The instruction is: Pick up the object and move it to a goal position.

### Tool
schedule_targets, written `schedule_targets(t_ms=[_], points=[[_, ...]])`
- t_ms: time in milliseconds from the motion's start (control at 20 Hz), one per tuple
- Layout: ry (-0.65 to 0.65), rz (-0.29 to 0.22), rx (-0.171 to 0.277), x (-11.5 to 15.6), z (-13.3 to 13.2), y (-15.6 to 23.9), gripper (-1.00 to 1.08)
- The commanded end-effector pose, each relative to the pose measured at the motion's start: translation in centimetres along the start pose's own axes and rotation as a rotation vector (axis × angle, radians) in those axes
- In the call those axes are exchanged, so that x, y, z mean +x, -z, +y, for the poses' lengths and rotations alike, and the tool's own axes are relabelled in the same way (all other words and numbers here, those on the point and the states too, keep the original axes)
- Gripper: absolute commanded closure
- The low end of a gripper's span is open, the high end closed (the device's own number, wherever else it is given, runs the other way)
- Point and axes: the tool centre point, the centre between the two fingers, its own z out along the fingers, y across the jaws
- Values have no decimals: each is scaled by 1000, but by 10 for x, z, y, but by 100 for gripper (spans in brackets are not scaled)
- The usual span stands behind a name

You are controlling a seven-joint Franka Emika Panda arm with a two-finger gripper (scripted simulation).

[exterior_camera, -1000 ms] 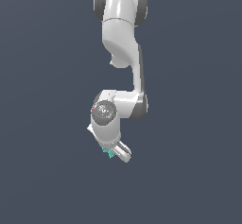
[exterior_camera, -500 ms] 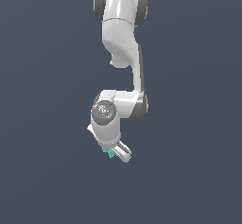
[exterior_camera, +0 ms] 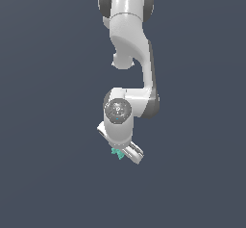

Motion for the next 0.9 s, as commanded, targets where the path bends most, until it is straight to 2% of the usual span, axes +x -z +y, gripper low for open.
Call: schedule_targets(t_ms=[0,850], points=[[2,0,1,-15,-17,9,108],[2,1,1,-133,-147,79,108]])
